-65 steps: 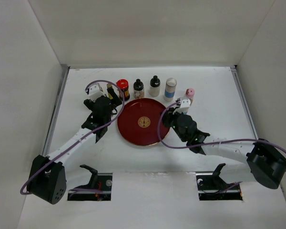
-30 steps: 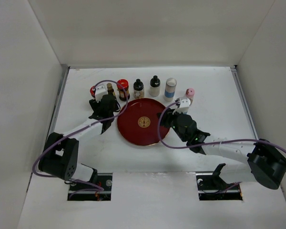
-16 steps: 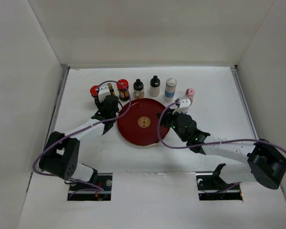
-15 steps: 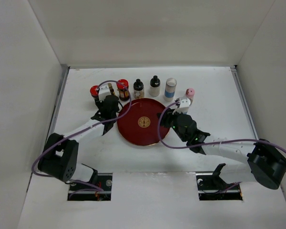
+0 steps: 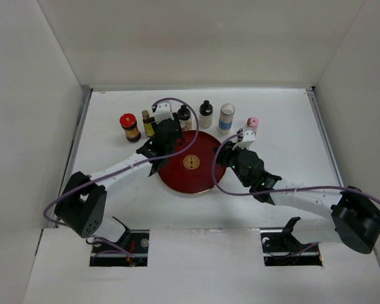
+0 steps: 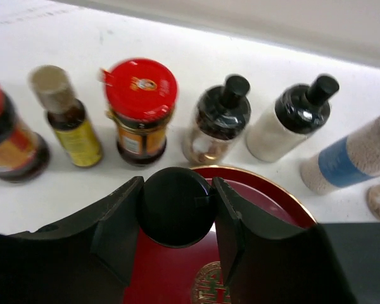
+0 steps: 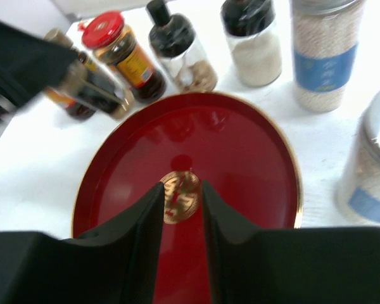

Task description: Organize the condiment bottles

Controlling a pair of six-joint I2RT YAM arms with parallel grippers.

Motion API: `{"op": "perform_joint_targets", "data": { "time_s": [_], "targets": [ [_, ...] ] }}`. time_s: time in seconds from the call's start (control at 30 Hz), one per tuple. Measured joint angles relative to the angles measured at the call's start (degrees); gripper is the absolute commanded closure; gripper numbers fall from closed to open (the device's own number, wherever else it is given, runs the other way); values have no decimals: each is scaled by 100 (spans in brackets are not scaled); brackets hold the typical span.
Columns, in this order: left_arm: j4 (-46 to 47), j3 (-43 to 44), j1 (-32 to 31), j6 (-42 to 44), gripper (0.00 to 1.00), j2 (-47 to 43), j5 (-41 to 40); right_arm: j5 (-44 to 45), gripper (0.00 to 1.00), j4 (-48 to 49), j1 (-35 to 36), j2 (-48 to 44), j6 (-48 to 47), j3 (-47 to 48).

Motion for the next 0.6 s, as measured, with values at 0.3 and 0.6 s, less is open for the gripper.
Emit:
{"op": "perform_joint_targets", "data": {
  "time_s": [0.3, 0.6],
  "targets": [
    [72, 442, -39, -96, 69, 1307, 304, 177, 72, -98, -155, -92, 107, -9],
    [181, 645, -142, -17, 52, 1757, 319, 181, 59, -116, -155, -94, 151, -9]
  ]
}}
